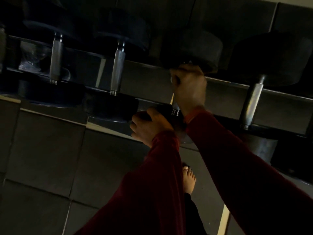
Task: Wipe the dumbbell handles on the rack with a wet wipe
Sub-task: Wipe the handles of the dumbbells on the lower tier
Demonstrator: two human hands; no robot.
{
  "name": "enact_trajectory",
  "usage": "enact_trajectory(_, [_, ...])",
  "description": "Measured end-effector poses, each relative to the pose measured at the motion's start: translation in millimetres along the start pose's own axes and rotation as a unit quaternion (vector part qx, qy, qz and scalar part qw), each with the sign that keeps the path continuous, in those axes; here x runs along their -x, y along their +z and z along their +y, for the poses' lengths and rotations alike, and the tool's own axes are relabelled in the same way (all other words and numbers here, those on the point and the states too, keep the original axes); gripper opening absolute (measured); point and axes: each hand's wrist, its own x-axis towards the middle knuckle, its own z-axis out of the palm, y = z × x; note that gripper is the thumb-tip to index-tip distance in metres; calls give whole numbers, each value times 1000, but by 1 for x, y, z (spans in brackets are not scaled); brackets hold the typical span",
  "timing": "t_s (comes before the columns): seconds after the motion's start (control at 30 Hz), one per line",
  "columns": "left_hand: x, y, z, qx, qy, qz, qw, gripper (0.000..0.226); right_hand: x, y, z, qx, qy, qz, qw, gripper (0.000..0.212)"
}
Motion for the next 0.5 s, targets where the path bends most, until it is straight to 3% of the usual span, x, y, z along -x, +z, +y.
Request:
enact_trajectory(0.07, [0,1,0,-6,1,3,1000,38,-1,2,1,5,2,-14,1000,18])
enact_trajectory(0.23, [2,-1,1,1,1,2,1000,37,10,-5,15,-169,183,98,964,17])
enact_trajectory(0.3, [2,0,1,-3,5,4,1000,37,9,-13,22,-179,276,64,942,14])
enact_trajectory(0.4, [1,1,0,-7,6,10,1000,36,0,-15,34,-243,438,-11,866,17])
enact_trajectory(0.5, [1,2,-2,-8,4,11,1000,36,-4,-20,37,-312,463,-83,825,32])
